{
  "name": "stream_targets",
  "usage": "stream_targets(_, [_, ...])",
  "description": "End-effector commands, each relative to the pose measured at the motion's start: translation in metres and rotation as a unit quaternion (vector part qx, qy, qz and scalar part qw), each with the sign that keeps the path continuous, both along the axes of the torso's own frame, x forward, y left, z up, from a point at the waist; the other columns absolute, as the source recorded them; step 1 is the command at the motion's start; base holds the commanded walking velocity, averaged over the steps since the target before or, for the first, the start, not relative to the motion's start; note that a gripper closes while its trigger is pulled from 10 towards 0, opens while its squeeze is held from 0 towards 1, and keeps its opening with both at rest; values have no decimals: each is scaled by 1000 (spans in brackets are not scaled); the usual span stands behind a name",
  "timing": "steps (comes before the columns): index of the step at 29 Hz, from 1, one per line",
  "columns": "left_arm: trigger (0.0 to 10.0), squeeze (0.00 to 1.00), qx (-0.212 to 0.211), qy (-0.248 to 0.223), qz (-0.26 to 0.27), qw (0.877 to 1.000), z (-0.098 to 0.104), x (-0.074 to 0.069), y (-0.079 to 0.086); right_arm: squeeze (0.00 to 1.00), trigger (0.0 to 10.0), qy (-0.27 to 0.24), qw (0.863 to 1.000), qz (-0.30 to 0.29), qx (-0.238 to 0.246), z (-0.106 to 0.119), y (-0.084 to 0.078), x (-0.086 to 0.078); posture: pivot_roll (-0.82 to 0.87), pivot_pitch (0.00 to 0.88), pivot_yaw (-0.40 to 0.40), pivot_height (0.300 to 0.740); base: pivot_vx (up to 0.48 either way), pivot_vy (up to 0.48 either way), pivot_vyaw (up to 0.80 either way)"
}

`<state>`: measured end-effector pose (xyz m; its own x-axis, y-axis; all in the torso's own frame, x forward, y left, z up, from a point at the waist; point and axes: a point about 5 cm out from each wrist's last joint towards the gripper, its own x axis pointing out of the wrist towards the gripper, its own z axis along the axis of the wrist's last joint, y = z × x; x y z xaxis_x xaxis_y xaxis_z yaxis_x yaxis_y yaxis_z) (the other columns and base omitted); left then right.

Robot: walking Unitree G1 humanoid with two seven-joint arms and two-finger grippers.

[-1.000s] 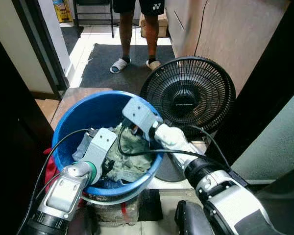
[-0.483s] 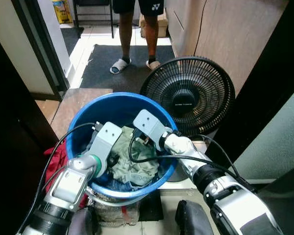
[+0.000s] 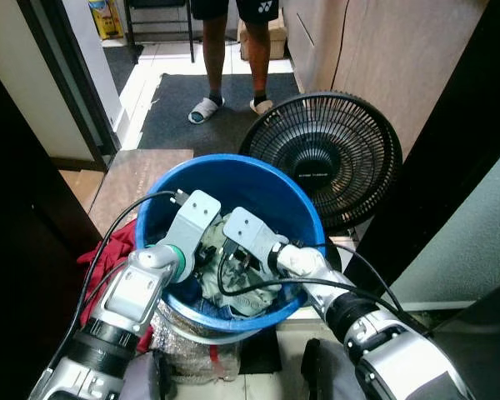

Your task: Clothes washing

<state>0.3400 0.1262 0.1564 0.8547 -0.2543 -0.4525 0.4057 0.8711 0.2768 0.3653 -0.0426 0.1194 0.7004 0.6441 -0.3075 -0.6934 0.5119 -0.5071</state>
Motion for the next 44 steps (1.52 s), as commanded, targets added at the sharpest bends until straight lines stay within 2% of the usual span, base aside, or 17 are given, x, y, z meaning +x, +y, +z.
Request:
stream_targets(1, [10000,0,6,10,-1,1000,-5,0,1,0,10000,29,999,7,-16,-18,-1,-9,127,112,63,490,0,0,0])
stream_targets(17, [10000,0,-10,9,-22,1000,1,7,-9,0,10000,25,999,9,-46,-30,-13,-13,101,100,88,490,0,0,0])
stream_targets(23, [10000,0,-13,9,-27,1000,3,7,-12,0,10000,29,997,44,-48,-31,-15,-17,98,97,90,490,0,0,0])
stream_targets(26, [10000,0,-16,8,-30,999,4,8,-14,0,10000,53,994,88,-33,-34,-15,-25,100,98,91,490,0,0,0])
stream_targets(32, [10000,0,-17,8,-30,999,5,8,-14,0,10000,67,992,106,-22,-35,-14,-28,100,98,91,490,0,0,0])
stream_targets(34, [10000,0,-18,7,-31,999,6,9,-14,0,10000,90,987,134,16,-32,-11,-31,105,99,95,490,0,0,0])
stream_targets(36, [10000,0,-18,7,-32,999,6,9,-14,0,10000,97,985,143,24,-30,-10,-32,106,100,97,490,0,0,0])
stream_targets(40, [10000,0,-18,7,-32,999,7,10,-14,0,10000,102,983,151,26,-29,-10,-32,106,100,97,490,0,0,0])
stream_targets(44, [10000,0,-18,6,-34,999,8,10,-15,0,10000,114,979,168,2,-33,-15,-35,108,102,97,490,0,0,0])
